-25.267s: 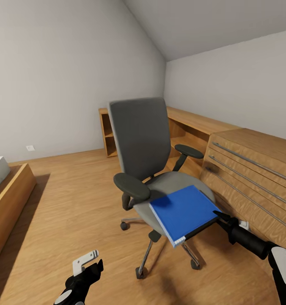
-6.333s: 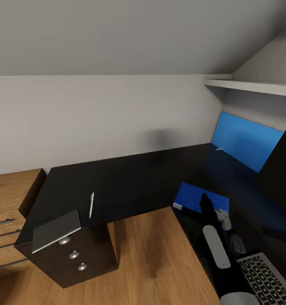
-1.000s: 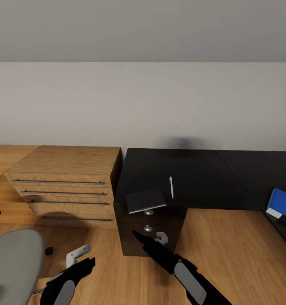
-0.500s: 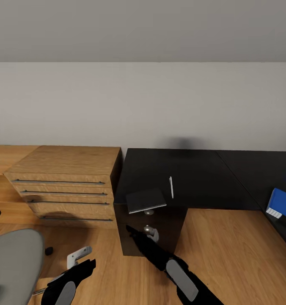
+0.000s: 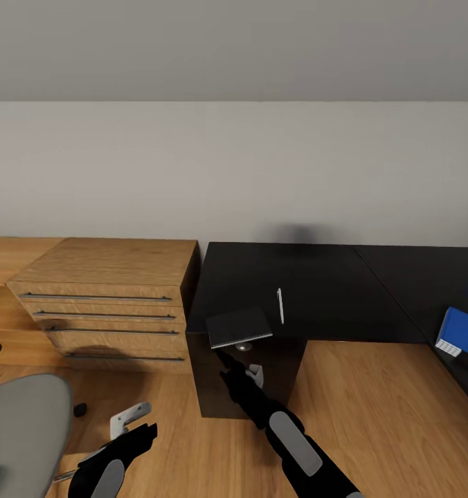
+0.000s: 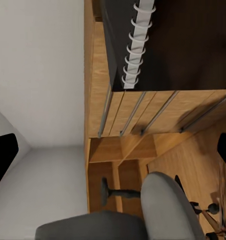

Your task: In the bedroom, organize the workspace by keeping the computer under the desk, ensuring the monitor is on the desk, placing the keyboard on the desk next to the monitor, placing the mouse on the desk next to the keyboard, moving the folder from the swivel chair onto the desk next to the mouse, stacking the notebook on top of the folder with the pen on top of the notebook, and positioning the swivel chair next to the desk.

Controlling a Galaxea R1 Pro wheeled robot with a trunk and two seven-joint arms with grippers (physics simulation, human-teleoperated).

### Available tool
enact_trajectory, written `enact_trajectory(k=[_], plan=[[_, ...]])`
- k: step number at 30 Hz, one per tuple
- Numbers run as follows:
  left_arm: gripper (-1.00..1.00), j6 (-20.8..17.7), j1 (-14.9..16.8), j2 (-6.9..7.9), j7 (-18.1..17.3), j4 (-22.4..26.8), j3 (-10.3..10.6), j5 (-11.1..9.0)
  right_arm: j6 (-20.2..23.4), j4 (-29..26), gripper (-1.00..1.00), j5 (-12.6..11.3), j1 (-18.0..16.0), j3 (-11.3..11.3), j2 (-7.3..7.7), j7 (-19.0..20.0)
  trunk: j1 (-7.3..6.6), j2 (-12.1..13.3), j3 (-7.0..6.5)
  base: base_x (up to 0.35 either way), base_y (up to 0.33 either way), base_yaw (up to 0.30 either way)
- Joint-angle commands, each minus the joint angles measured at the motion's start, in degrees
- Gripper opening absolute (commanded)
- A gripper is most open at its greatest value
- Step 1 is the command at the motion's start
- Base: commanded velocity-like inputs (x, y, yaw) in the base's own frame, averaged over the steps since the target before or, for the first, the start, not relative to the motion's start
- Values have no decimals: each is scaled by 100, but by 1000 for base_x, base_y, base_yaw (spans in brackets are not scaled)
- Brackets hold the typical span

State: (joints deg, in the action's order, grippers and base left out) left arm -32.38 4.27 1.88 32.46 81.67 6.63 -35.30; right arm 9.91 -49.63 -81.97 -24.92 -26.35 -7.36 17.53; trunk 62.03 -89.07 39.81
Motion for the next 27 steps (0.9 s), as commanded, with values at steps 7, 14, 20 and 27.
enact_trajectory(k=[7, 14, 20, 27], plan=[[100, 2, 4, -2, 59, 0, 24, -56, -38, 14, 100, -72, -4, 5, 4, 13, 0, -3, 5, 0, 0, 0], [100, 11, 4, -4, 63, 3, 49, -38, -193, 27, 100, -65, -4, 18, 6, -36, 0, -3, 5, 0, 0, 0], [100, 17, 4, -4, 48, 2, 80, -31, -309, 32, 100, -65, -4, 17, 14, -91, 0, -3, 5, 110, 0, 0], [100, 5, 4, -4, 42, 5, 84, -30, -320, 72, 100, -73, -4, 13, 12, -98, 0, -3, 5, 104, 0, 0]])
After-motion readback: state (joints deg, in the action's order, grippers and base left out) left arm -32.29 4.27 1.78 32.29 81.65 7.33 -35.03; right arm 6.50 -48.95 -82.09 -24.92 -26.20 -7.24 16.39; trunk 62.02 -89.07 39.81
